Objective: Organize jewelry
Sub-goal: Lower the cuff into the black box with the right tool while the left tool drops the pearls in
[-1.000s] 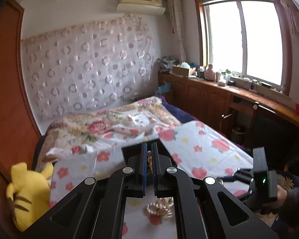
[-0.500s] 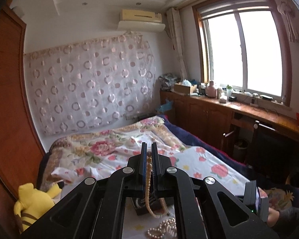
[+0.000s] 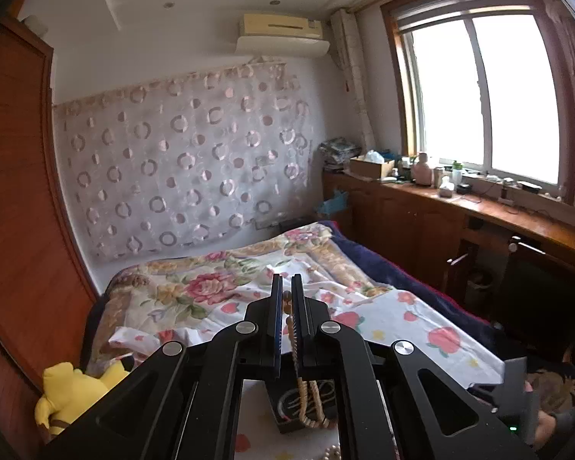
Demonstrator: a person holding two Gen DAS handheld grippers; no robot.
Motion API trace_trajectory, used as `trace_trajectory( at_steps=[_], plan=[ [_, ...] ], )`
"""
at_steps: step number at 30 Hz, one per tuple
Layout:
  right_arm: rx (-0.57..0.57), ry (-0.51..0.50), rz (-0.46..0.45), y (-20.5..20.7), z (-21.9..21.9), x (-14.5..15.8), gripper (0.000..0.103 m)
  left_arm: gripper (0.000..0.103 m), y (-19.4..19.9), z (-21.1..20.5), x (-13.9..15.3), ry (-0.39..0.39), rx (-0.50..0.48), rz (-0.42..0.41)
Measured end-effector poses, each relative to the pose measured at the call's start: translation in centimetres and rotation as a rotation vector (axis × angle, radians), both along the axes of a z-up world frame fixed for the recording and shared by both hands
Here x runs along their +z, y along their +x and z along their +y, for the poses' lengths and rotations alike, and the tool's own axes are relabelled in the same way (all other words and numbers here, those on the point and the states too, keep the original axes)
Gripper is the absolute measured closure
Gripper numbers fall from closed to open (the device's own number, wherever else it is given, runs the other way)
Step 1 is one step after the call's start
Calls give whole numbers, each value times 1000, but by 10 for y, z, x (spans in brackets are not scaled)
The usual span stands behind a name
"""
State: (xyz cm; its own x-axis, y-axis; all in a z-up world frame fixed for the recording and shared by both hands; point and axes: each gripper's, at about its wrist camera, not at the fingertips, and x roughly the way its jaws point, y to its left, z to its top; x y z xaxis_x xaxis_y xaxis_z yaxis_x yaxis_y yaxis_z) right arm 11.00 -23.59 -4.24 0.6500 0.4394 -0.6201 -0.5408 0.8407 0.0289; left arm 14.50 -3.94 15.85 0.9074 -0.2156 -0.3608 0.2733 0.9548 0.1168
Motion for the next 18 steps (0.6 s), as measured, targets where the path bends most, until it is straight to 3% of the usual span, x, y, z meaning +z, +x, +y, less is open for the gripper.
trace_trajectory(
  at_steps=[8, 18],
  plan=[
    [19, 19, -71, 43, 27, 32, 40, 99, 38, 5, -20, -23, 13, 54],
    [19, -7, -27, 102, 60, 20, 40, 99, 83, 22, -98, -60, 49, 219]
  ],
)
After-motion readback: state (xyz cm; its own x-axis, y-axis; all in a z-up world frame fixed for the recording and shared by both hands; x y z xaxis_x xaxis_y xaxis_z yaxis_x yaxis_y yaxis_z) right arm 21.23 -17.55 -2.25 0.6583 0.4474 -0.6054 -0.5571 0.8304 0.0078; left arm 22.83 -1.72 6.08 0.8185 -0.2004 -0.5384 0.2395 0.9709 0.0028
